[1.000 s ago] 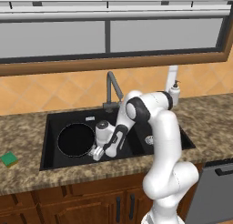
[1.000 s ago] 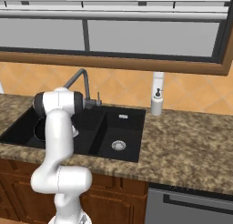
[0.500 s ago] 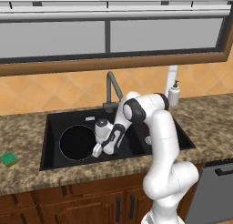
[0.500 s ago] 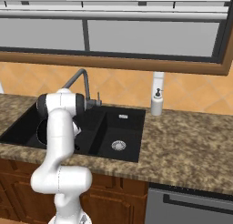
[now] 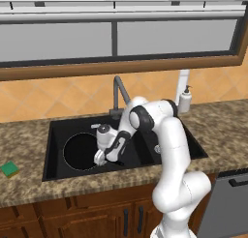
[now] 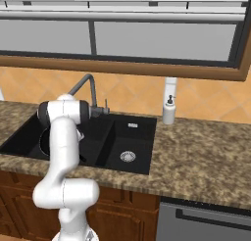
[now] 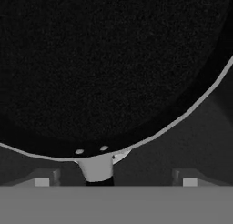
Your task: Pick the pan and sponge and place them into the sink. Then turn on the water.
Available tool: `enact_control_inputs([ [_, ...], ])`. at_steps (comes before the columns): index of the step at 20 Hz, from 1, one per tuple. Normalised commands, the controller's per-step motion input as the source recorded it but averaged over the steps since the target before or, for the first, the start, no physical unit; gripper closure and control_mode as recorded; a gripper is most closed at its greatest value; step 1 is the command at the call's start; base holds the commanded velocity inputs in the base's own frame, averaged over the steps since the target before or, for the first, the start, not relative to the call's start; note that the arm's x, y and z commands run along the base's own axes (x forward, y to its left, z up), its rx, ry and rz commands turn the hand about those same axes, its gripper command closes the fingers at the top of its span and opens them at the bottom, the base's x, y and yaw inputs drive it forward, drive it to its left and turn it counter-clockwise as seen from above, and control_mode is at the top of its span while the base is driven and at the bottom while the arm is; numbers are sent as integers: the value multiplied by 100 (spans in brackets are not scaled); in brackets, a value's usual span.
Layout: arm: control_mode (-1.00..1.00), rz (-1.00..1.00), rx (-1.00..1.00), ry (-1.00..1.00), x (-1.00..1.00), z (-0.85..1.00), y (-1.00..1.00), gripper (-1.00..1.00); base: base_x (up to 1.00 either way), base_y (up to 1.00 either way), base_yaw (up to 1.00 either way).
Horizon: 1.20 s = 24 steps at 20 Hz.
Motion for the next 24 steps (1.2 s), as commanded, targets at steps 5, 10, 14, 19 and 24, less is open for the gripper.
enact_control_inputs([
  [5, -100, -2, 0, 0, -2, 52, 33, -100, 0, 0, 0],
  [10, -100, -9, 3, -3, -27, 50, 21, -100, 0, 0, 0],
  [14, -100, -14, 5, -4, -22, 48, 21, -100, 0, 0, 0],
  [19, -100, -13, 6, -2, -24, 49, 27, -100, 0, 0, 0],
  [24, -100, -14, 4, -1, -27, 42, 40, -100, 0, 0, 0],
])
